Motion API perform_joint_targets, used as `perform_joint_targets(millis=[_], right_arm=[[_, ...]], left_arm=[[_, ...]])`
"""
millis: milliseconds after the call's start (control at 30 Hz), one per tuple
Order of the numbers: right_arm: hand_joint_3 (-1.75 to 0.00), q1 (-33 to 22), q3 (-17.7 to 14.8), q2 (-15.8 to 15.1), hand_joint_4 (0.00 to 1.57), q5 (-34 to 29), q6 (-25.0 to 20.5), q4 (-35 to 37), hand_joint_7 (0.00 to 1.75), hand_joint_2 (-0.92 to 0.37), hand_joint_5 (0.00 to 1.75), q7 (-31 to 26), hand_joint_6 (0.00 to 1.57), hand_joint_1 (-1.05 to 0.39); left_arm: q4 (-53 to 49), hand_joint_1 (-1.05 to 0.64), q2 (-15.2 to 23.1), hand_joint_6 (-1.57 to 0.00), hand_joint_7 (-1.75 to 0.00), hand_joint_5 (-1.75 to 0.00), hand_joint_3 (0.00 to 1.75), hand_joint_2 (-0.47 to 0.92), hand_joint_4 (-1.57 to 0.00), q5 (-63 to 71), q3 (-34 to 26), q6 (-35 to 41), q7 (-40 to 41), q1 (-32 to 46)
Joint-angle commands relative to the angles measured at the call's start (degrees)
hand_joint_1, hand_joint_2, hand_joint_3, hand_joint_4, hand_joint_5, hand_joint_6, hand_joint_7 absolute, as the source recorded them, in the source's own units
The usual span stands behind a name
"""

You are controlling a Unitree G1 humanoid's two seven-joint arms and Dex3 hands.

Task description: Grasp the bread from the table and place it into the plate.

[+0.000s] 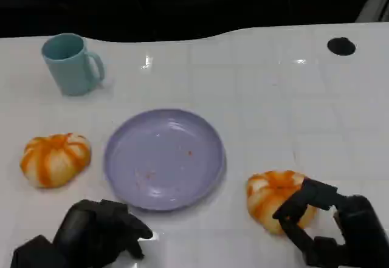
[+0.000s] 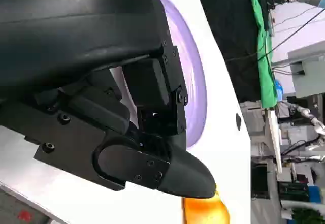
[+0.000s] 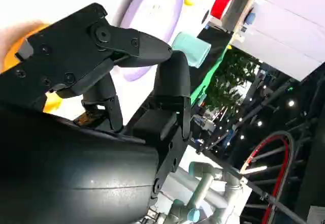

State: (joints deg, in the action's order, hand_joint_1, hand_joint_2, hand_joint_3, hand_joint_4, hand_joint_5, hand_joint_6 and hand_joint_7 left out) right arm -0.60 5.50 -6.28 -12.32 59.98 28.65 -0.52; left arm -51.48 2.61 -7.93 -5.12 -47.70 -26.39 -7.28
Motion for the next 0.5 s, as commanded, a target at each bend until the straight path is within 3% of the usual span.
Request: perform_joint_targets(millis=[33,500], right_arm=[[-0.81,-0.13,-0.42,-0.34,0.71,0.32,0.34,-0.21,1.15,-0.59,1.64,-0.32,0.75,-0.4],[-0.78,-0.04,-0.32,-0.26,0.7,0.54,0.2,-0.01,1.16,-0.61,1.63,-0.19,0.75,-0.41]], left_arm=[[0.16,-1.05,0.94,-1.41,-0.51,-1.11,0.14,0.92,-1.25,-0.6,-0.38,0.38,-0.45,0.11],[0.09,-1.05,1.12,-1.41,-0.51,-1.11,0.16,0.92,-1.24,0.01,-0.28,-0.01,-0.02,0.07]])
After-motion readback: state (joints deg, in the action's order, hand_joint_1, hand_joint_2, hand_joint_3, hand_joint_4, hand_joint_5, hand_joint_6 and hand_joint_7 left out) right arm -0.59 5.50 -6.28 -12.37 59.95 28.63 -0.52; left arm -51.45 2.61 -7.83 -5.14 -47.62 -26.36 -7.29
